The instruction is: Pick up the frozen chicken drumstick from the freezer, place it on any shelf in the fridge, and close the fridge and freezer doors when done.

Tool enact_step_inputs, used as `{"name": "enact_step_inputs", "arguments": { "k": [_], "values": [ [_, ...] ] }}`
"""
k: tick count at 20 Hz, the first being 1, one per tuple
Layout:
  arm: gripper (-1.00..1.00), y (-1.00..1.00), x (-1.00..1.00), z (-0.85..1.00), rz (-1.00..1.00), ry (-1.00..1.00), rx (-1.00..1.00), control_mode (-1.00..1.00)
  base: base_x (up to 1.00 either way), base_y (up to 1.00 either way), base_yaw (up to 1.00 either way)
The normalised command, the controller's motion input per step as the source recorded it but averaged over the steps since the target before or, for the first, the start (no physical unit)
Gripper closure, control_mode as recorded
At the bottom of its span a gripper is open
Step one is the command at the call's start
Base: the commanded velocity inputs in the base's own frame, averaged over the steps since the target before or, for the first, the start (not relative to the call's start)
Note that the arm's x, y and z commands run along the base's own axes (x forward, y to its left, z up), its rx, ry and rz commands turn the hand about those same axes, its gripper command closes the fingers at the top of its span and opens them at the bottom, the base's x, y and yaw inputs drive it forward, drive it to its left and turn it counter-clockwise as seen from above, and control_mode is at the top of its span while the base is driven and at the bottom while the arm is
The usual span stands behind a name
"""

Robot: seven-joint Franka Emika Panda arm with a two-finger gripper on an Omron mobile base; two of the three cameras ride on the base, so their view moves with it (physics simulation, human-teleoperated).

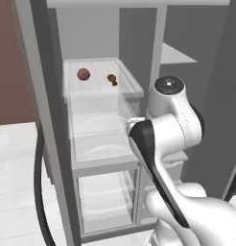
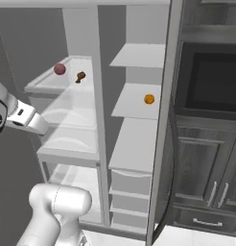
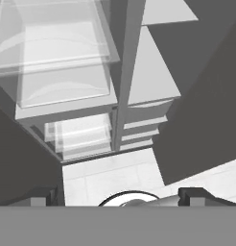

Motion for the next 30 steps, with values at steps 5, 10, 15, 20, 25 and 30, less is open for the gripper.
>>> {"name": "enact_step_inputs", "arguments": {
  "k": [5,10,15,20,25,30],
  "values": [
    [-1.0,0.0,0.0,0.0,0.0,0.0,0.0,1.0,-0.48,0.0,-0.02],
    [-1.0,0.0,0.0,0.0,0.0,0.0,0.0,1.0,-0.5,0.0,-0.01],
    [-1.0,0.0,0.0,0.0,0.0,0.0,0.0,1.0,-0.58,0.0,-0.01],
    [-1.0,0.0,0.0,0.0,0.0,0.0,0.0,1.0,-0.5,0.0,-0.01],
    [-1.0,0.0,0.0,0.0,0.0,0.0,0.0,1.0,-0.4,0.0,-0.02],
    [-1.0,0.0,0.0,0.0,0.0,0.0,0.0,1.0,-0.44,0.0,-0.02]
  ]
}}
